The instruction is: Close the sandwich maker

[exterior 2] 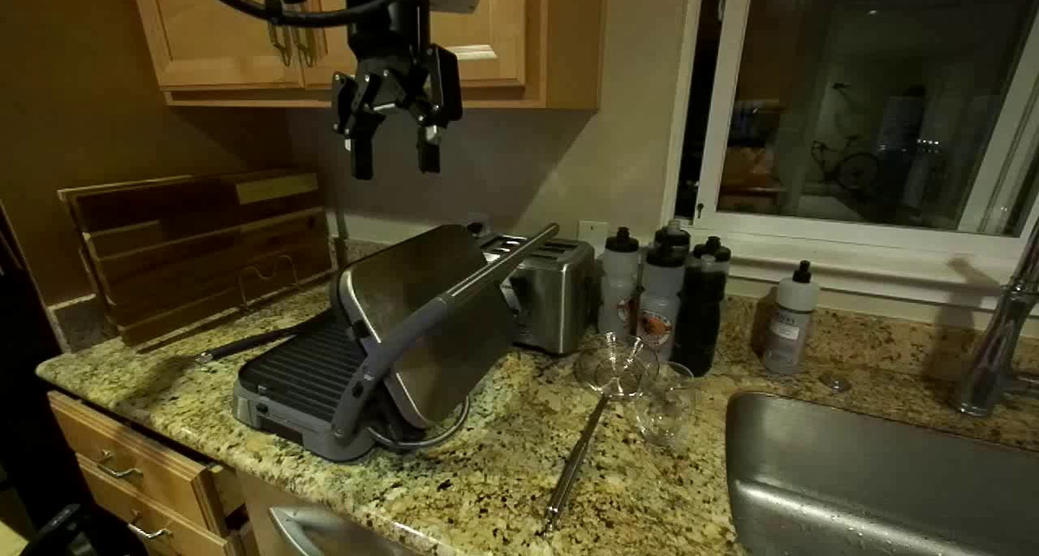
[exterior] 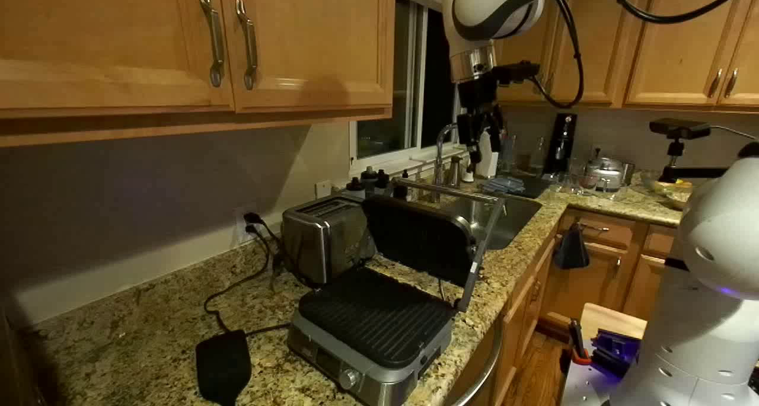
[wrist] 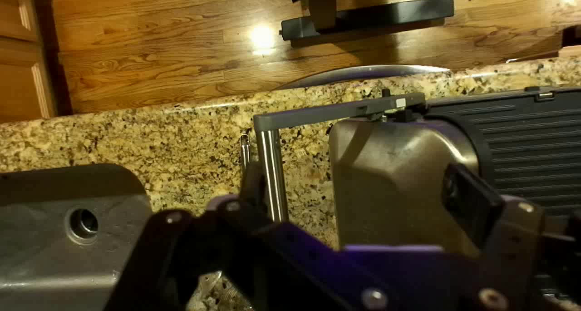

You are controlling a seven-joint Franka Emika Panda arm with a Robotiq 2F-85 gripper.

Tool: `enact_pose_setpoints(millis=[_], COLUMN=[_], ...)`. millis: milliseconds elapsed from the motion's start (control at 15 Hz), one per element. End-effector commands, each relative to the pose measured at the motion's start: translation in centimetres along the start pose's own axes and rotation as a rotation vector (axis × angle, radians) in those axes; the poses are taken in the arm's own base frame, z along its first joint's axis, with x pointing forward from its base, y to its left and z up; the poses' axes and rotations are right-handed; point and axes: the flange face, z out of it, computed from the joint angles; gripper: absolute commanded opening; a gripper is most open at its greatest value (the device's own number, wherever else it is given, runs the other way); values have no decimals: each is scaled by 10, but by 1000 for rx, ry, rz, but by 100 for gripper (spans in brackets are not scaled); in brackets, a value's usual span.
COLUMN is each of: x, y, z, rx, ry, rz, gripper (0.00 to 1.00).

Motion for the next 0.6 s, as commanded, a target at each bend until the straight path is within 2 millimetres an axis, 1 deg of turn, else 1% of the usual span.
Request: enact_pose_setpoints(millis=[0, 333, 533], x=[0, 0, 15], y=[0, 0, 2], z=[-1, -1, 7], rx=[0, 0, 3], ry=[-1, -1, 14], rz=[0, 0, 1], gripper=[100, 100, 100])
